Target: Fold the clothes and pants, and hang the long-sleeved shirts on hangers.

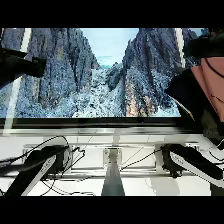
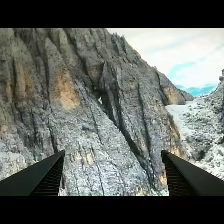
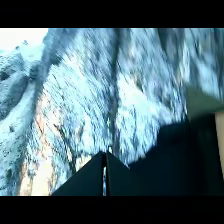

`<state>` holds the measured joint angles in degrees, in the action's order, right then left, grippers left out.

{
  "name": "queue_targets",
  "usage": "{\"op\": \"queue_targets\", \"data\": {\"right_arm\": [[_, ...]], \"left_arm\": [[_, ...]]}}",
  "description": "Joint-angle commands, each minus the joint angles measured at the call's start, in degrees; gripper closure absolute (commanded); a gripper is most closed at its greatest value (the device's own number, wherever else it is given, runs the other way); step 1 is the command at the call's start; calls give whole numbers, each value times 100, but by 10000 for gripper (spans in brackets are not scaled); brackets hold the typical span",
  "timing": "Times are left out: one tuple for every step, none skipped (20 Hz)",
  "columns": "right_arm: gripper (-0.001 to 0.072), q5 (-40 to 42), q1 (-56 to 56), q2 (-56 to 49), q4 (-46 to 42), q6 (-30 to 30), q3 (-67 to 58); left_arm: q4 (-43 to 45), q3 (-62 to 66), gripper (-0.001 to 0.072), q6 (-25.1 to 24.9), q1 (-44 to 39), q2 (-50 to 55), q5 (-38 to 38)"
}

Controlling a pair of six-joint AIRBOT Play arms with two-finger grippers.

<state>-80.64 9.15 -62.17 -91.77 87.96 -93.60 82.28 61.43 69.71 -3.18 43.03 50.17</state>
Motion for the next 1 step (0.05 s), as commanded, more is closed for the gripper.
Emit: {"op": "queue_targets", "data": {"right_arm": [[687,450,673,-52,-411,-59,-2]], "left_arm": [[2,7,21,-2,7,0,-2]]}}
